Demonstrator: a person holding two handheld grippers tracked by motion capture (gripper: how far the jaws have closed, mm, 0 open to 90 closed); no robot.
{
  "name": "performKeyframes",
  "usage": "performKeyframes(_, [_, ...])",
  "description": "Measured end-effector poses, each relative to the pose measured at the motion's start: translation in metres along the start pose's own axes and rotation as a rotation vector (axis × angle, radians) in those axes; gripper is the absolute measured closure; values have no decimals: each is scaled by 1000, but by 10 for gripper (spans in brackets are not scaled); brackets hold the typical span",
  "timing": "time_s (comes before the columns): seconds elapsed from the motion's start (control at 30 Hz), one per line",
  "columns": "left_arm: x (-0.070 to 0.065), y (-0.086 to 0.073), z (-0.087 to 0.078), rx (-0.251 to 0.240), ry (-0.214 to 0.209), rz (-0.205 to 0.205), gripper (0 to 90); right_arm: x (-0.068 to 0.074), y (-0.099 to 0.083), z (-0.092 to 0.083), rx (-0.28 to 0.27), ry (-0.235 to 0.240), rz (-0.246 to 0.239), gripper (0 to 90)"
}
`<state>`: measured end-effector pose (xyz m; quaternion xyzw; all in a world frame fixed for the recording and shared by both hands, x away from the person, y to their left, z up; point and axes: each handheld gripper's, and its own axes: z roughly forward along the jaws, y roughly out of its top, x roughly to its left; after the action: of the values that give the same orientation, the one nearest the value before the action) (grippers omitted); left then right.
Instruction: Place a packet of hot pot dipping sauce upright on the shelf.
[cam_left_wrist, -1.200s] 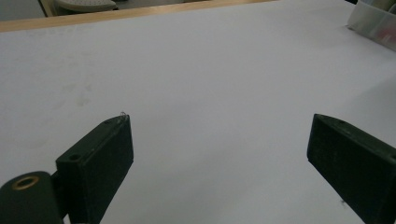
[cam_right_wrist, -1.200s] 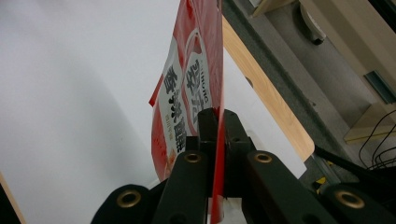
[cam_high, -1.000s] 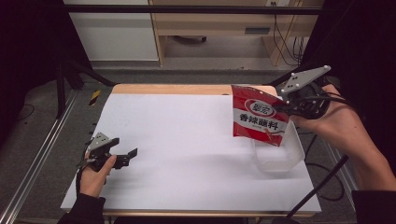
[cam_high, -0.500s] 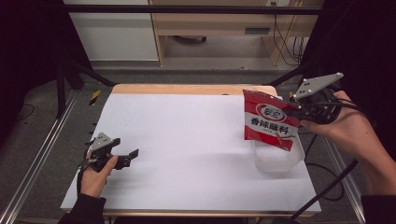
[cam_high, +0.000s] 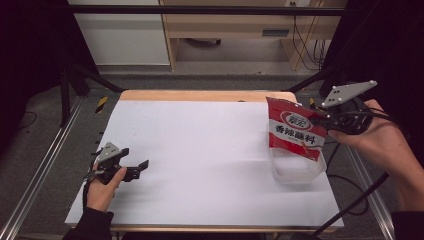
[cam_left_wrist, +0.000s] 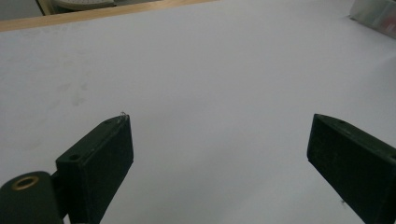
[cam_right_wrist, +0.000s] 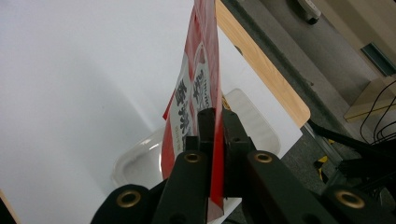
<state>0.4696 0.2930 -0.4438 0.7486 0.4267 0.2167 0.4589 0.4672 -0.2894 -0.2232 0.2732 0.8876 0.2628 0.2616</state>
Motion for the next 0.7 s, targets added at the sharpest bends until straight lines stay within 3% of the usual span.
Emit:
performKeyframes(0.53, [-2,0,1,4,-5,6,72,-11,-13,8,34,-5,20,895])
performKeyframes(0.7, [-2,-1,2,9,-5,9,72,-14,-20,16,23,3,51,895])
